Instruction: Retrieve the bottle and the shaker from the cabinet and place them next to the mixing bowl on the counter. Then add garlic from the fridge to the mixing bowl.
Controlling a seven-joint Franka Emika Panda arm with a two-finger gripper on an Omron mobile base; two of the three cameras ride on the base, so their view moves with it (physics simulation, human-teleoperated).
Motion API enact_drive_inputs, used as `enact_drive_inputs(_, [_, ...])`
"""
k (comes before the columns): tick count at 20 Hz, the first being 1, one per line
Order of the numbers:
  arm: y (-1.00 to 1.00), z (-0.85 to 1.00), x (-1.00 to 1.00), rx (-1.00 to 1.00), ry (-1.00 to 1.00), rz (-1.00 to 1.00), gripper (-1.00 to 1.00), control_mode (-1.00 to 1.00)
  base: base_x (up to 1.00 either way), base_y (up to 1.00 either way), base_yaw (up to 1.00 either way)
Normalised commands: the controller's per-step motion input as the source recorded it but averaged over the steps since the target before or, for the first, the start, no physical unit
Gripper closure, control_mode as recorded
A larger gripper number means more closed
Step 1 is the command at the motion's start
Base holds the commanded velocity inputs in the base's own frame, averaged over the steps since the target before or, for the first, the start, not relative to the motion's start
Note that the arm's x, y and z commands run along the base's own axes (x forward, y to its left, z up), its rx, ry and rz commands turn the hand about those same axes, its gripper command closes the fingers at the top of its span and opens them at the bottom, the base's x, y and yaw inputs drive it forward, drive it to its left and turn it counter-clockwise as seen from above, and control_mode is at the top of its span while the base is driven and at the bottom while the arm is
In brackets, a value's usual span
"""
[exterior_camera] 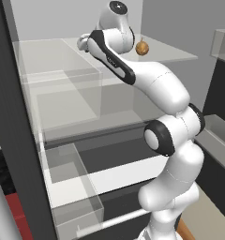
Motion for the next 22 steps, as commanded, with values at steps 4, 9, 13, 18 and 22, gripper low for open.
enact_drive_inputs(4, [0.00, 0.00, 0.00, 0.00, 0.00, 0.00, 1.00, -1.00, 0.00, 0.00, 0.00])
enact_drive_inputs(9, [0.00, 0.00, -0.34, 0.00, -0.04, 0.00, 1.00, -1.00, 0.00, 0.00, 0.00])
enact_drive_inputs(13, [-0.10, 0.00, -0.89, 0.02, -0.21, 0.00, 1.00, -1.00, 0.00, 0.00, 0.00])
enact_drive_inputs(18, [-0.25, -0.03, -0.89, 0.03, -0.25, 0.00, 1.00, -1.00, 0.00, 0.00, 0.00])
enact_drive_inputs(22, [-0.35, -0.03, -0.91, 0.03, -0.18, 0.00, 1.00, -1.00, 0.00, 0.00, 0.00])
